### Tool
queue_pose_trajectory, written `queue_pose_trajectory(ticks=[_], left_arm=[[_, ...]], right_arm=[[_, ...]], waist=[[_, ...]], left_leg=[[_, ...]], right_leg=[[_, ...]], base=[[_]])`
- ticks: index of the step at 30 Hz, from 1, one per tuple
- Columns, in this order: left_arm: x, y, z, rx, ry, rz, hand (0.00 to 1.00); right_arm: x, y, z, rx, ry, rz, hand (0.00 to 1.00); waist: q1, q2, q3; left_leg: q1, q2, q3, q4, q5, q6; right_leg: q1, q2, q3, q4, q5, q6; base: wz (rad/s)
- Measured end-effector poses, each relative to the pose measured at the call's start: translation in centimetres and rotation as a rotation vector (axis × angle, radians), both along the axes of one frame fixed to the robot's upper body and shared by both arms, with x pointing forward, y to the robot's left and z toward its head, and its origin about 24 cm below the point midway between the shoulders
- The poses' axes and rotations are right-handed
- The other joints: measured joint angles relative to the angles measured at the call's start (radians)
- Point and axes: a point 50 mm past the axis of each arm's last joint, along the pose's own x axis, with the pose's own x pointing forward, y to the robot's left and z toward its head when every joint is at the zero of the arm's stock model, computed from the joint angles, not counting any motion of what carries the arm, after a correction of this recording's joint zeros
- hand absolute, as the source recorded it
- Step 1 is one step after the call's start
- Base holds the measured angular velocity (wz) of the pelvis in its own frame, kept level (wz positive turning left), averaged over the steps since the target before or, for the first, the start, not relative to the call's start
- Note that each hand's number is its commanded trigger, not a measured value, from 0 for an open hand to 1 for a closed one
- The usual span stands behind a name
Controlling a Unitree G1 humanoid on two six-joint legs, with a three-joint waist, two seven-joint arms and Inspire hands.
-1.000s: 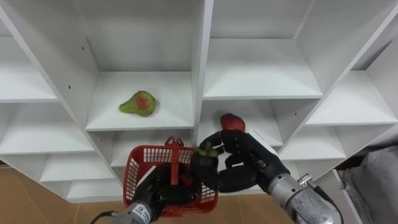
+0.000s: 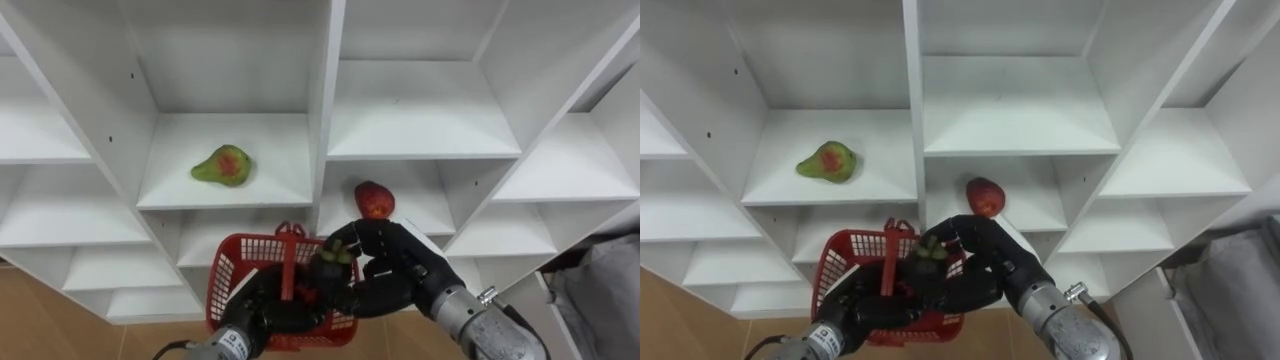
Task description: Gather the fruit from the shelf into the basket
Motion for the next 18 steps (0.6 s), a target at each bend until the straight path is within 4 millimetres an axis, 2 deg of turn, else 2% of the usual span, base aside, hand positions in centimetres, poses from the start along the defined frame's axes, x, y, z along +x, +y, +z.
queue_pose_trajectory(ticks=[7,18], left_arm=[[0.0,0.1,0.0,0.001,-0.002,-0.005,1.0],[0.2,0.5,0.6,0.01,-0.034,-0.03,1.0]], right_arm=[[-0.2,-0.7,-0.7,-0.021,0.031,-0.017,1.0],[-0.2,-1.1,-1.4,-0.031,0.06,-0.026,1.0]], waist=[[0.0,-0.013,0.0011],[0.006,-0.014,0.0037]], left_leg=[[-0.001,0.0,-0.001,0.007,0.0,0.0],[-0.015,0.001,-0.004,0.017,0.0,0.0]], right_leg=[[0.005,-0.001,0.0,0.0,0.0,0.0],[0.0,-0.001,0.0,-0.001,0.0,-0.001]], base=[[0.0],[0.0]])
